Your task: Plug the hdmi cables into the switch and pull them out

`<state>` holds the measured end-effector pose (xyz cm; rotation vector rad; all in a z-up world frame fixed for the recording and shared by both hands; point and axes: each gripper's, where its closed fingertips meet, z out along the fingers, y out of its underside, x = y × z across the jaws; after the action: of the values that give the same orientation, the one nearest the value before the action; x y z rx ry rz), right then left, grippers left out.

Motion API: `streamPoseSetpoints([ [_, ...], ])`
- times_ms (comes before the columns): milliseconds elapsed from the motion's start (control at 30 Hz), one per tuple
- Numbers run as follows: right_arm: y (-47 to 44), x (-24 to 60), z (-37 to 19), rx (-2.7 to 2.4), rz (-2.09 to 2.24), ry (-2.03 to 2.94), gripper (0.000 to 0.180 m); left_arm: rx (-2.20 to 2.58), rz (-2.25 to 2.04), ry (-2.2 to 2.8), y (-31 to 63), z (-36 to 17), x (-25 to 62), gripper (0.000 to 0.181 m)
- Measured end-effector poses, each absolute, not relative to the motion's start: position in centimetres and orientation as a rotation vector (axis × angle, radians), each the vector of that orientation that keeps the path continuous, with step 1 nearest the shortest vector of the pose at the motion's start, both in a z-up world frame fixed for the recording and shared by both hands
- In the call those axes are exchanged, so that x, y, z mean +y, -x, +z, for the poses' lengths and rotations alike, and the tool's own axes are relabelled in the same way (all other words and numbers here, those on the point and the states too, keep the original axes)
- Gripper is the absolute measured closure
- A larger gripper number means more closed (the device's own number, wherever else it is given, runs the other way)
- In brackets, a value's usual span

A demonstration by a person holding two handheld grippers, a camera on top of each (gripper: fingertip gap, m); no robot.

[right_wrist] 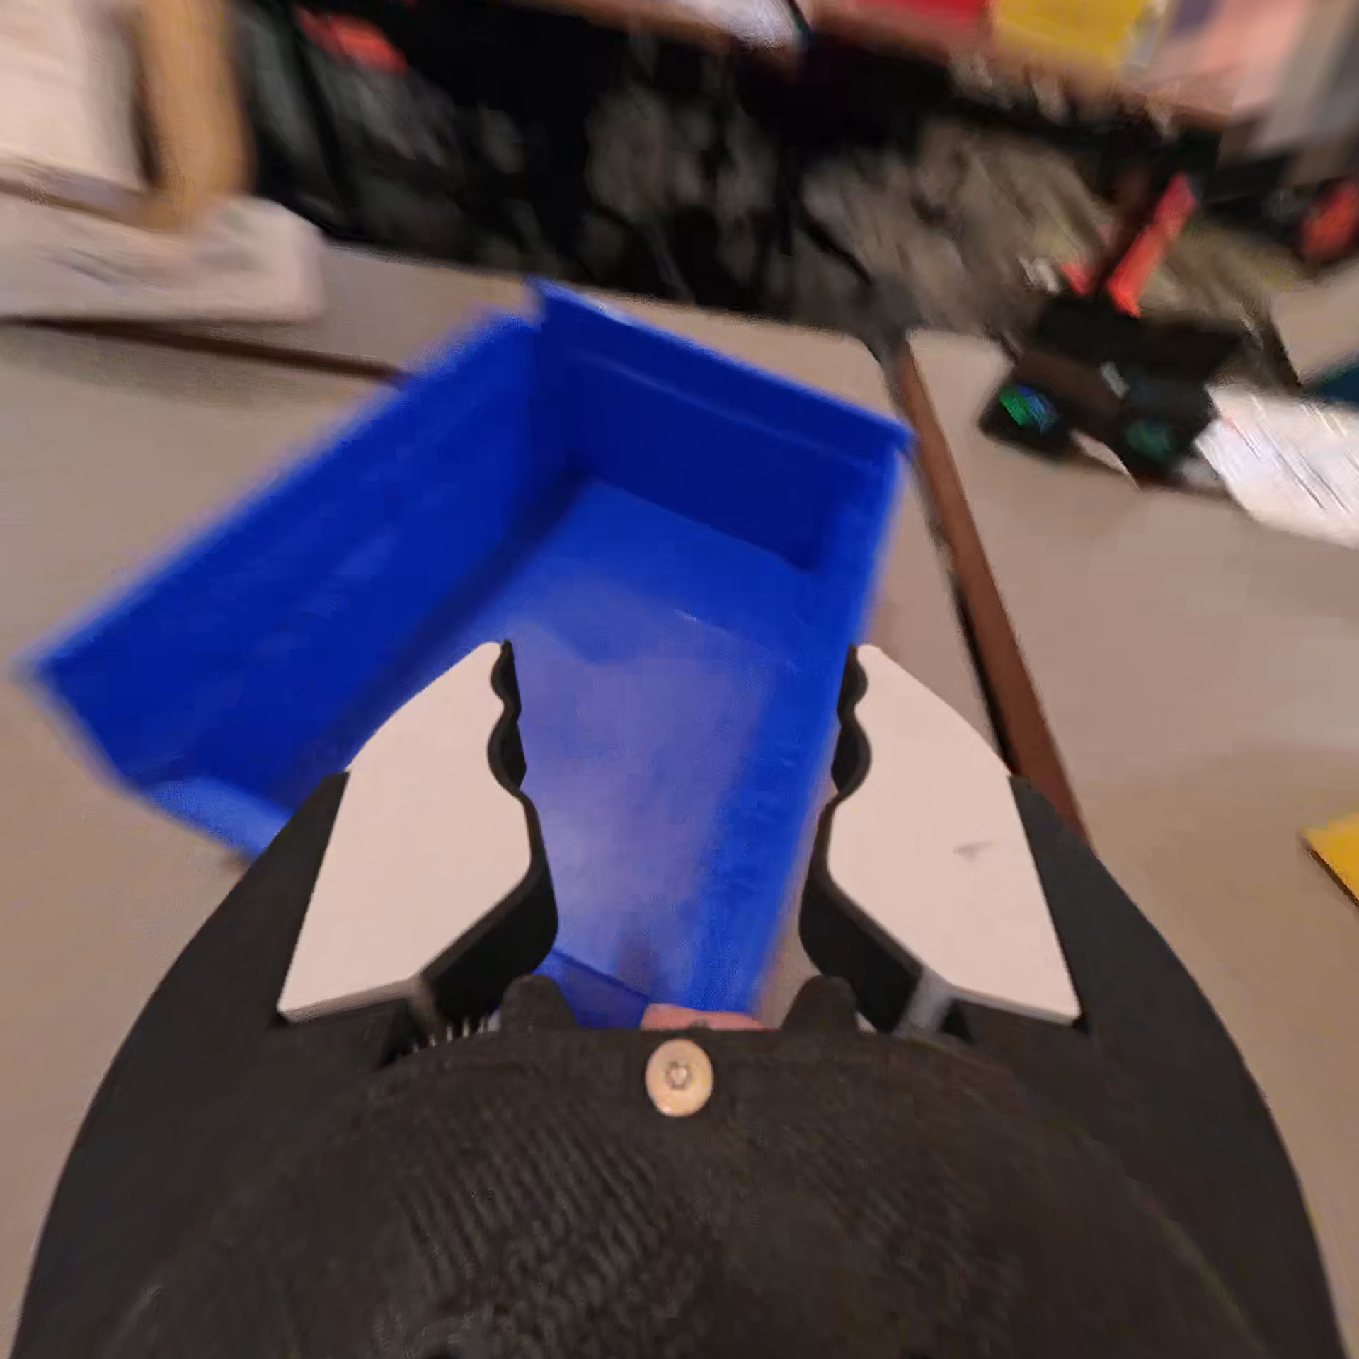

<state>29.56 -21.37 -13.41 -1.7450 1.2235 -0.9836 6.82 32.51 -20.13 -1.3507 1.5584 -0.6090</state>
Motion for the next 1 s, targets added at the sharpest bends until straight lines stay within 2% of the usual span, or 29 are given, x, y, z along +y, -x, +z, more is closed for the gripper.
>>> streamPoseSetpoints([
  [33,-28.5,-18.2,-12.3,1.075,-0.95,1.728,0.097,1.546,-0.584,1.352,-7.1,-20.1,34.0,0.162],
  [167,-24.7,-8.0,-11.9,0.66,-0.805,1.746,0.098,1.481,-0.514,1.386,-8.5,-19.9,40.0,0.152],
  [333,-25.0,-6.0,-13.3,0.612,-0.786,1.836,0.1,1.393,-0.423,1.396,-10.3,-19.6,46.7,0.138],
  [700,-25.3,-8.8,-12.0,0.708,-0.723,1.731,0.109,1.377,-0.458,1.402,-16.1,-19.9,54.3,0.157],
  [1000,-25.5,-9.2,-12.1,0.713,-0.736,1.738,0.11,1.458,-0.571,1.506,-20.1,-20.5,57.5,0.161],
])
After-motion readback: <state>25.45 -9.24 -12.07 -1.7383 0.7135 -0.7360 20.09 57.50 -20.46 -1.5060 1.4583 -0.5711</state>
